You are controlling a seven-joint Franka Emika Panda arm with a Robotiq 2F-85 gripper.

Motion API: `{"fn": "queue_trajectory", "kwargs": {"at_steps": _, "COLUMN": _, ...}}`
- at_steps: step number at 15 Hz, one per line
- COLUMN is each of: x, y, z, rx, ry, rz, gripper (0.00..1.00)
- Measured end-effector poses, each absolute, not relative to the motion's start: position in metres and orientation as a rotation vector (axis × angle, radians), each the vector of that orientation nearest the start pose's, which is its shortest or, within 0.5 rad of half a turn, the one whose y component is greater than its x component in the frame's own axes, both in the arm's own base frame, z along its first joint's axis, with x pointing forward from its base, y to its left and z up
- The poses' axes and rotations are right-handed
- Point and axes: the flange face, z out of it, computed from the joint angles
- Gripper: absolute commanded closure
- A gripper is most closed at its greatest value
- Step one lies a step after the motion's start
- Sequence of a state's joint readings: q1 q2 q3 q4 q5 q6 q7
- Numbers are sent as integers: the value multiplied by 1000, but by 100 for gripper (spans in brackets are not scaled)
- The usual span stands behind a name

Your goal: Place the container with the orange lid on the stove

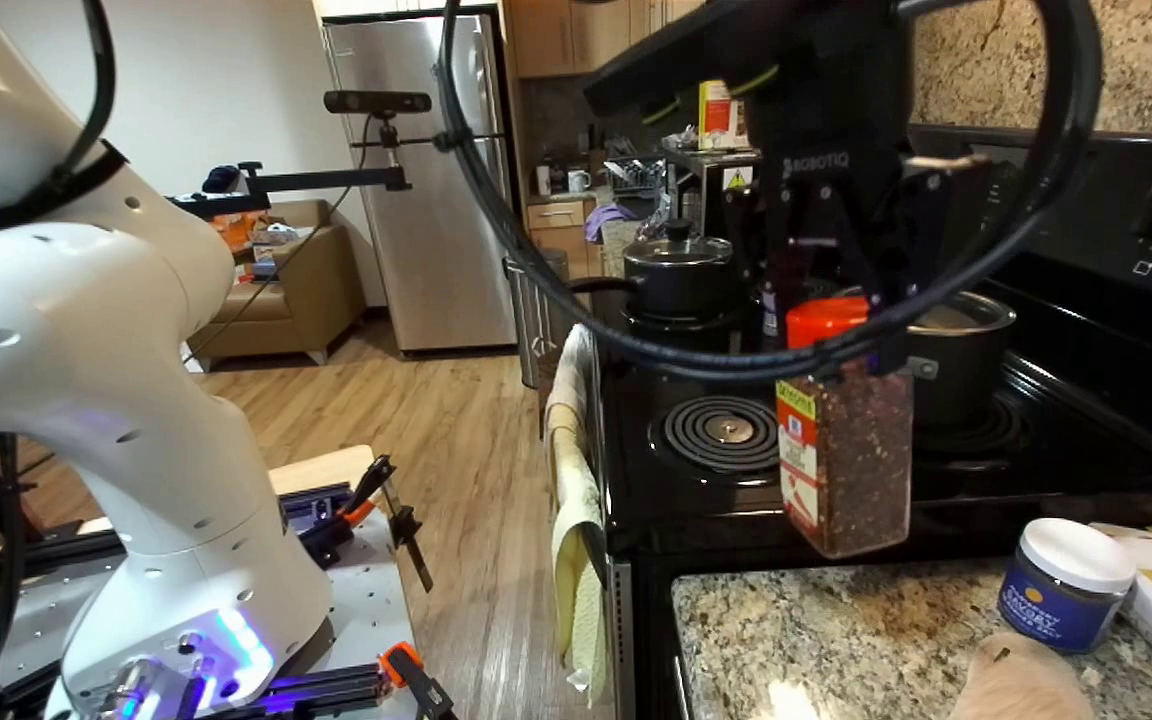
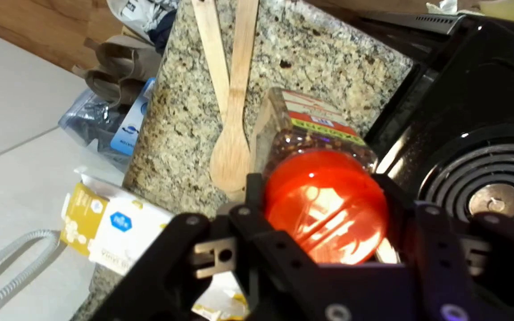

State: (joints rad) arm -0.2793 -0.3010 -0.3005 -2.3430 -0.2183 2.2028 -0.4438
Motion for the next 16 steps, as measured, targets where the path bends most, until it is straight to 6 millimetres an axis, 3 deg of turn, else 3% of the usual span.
{"fn": "queue_trajectory", "kwargs": {"at_steps": 5, "x": 440, "y": -201, "z": 510, "rx": -3306, "ry": -278, "rz": -195, "gripper": 64}}
{"fn": "queue_trajectory", "kwargs": {"at_steps": 9, "x": 467, "y": -153, "z": 527, "rx": -3270, "ry": -413, "rz": -224, "gripper": 64}}
{"fn": "queue_trajectory", "kwargs": {"at_steps": 12, "x": 481, "y": -126, "z": 529, "rx": -3237, "ry": -437, "rz": -252, "gripper": 64}}
{"fn": "queue_trajectory", "kwargs": {"at_steps": 13, "x": 485, "y": -117, "z": 525, "rx": -3220, "ry": -445, "rz": -247, "gripper": 39}}
{"fn": "queue_trajectory", "kwargs": {"at_steps": 16, "x": 492, "y": -104, "z": 513, "rx": -3200, "ry": -473, "rz": -217, "gripper": 39}}
